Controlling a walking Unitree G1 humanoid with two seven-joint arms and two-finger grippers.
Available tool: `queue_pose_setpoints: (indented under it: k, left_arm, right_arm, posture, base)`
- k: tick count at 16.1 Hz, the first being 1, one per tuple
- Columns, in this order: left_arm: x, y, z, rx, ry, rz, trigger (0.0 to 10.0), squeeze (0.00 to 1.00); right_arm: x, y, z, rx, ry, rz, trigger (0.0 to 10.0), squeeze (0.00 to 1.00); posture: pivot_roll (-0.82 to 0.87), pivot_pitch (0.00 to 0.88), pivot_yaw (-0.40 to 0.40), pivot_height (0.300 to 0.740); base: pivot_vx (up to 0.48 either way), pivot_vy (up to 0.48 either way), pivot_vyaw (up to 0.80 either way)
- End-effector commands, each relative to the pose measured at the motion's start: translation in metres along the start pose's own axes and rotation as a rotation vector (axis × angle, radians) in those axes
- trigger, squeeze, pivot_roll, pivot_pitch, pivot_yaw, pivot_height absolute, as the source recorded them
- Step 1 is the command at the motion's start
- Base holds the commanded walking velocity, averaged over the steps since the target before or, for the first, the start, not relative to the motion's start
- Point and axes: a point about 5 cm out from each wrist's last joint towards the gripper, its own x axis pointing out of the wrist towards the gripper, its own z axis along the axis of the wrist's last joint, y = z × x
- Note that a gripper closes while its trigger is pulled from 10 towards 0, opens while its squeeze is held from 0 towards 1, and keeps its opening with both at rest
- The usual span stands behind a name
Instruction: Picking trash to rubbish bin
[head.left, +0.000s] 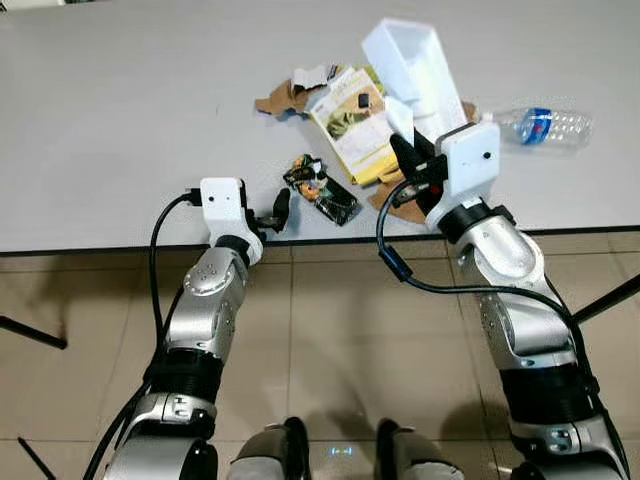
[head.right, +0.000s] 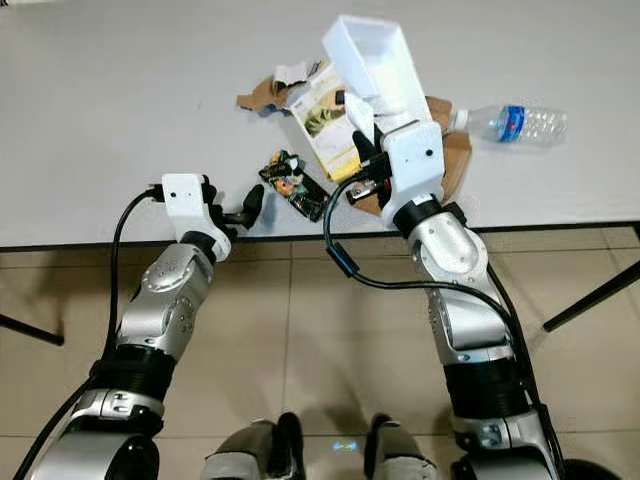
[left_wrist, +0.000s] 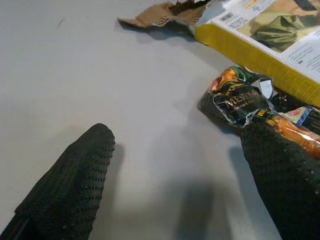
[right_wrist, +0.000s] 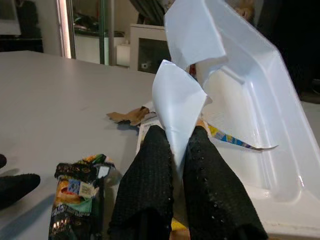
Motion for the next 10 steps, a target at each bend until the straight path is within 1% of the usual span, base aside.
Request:
queue_pose_setpoints:
  k: [1, 2, 3, 5, 7, 9, 10]
  left_arm:
    - [0.003, -0.003, 0.0, 0.002, -0.001, -0.021, 10.0, 0.0]
    - [0.006, -0.014, -0.002, -0.009, 0.0, -0.065, 10.0, 0.0]
    - [0.008, -0.018, -0.002, -0.013, -0.001, -0.079, 10.0, 0.0]
    - [0.015, -0.037, 0.004, -0.04, -0.024, -0.136, 10.0, 0.0]
    - [0.017, -0.043, 0.005, -0.047, -0.027, -0.154, 10.0, 0.0]
    - [0.019, -0.05, 0.0, -0.055, -0.016, -0.177, 10.0, 0.0]
    - [0.019, -0.051, -0.001, -0.058, -0.014, -0.18, 10.0, 0.0]
  right_arm:
    - [-0.002, 0.002, 0.003, -0.006, -0.004, -0.002, 10.0, 0.0]
    - [-0.004, 0.002, 0.003, -0.007, 0.0, -0.008, 10.0, 0.0]
    - [-0.004, 0.002, 0.003, -0.008, 0.001, -0.01, 10.0, 0.0]
    - [-0.007, 0.008, 0.002, -0.001, 0.025, 0.043, 10.0, 0.0]
    - [-0.011, 0.008, -0.002, -0.021, 0.061, 0.08, 10.0, 0.0]
    - [-0.015, 0.0, -0.005, -0.031, 0.091, 0.065, 10.0, 0.0]
    - [-0.016, 0.0, -0.006, -0.032, 0.095, 0.063, 10.0, 0.0]
  posture:
    - [-0.14, 0.252, 0.129, 0.74]
    - [-0.14, 0.254, 0.133, 0.74]
    - [-0.14, 0.254, 0.133, 0.74]
    - [-0.15, 0.255, 0.132, 0.74]
    - [-0.16, 0.253, 0.13, 0.74]
    - [-0.18, 0.252, 0.129, 0.74]
    - [-0.18, 0.252, 0.129, 0.74]
  base:
    - [0.0, 0.0, 0.0]
    - [0.0, 0.0, 0.0]
    - [0.0, 0.0, 0.0]
    - [0.0, 0.0, 0.0]
    - [0.0, 0.0, 0.0]
    - [0.0, 0.0, 0.0]
    - [0.0, 0.0, 0.0]
